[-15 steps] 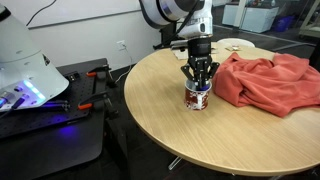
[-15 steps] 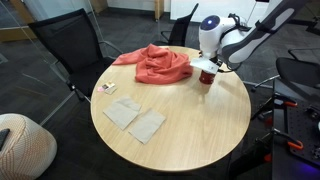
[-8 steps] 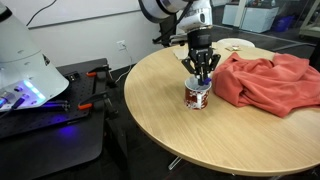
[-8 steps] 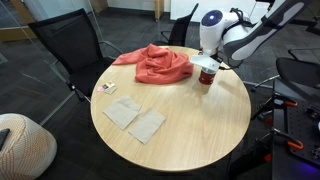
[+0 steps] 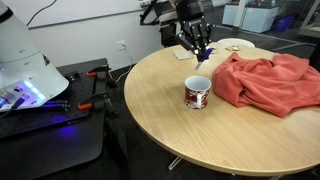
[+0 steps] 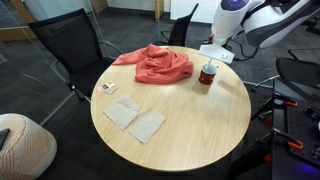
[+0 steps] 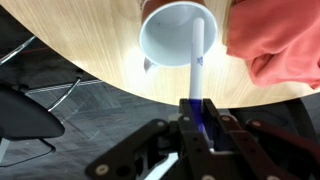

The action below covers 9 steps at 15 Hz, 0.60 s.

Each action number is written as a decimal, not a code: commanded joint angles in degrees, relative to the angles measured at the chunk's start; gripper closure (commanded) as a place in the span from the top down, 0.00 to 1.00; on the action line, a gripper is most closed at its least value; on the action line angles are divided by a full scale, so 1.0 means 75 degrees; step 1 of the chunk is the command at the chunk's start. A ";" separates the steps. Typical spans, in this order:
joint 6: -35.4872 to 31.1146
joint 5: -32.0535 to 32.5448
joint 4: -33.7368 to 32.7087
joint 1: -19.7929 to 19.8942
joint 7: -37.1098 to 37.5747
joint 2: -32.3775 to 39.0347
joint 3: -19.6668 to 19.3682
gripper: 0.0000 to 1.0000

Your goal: Pick the marker in the cup and put it on the table

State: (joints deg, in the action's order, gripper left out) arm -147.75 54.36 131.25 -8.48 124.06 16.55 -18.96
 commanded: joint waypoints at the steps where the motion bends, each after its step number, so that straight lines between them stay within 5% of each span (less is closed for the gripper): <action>1: 0.0021 0.0846 0.0799 0.0280 0.0363 -0.1248 0.0564 0.04; 9: -0.0279 0.0378 0.0864 0.0549 -0.0478 -0.1095 0.2033 0.04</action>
State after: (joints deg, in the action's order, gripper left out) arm -148.09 59.08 137.33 -5.52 123.73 7.20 -6.60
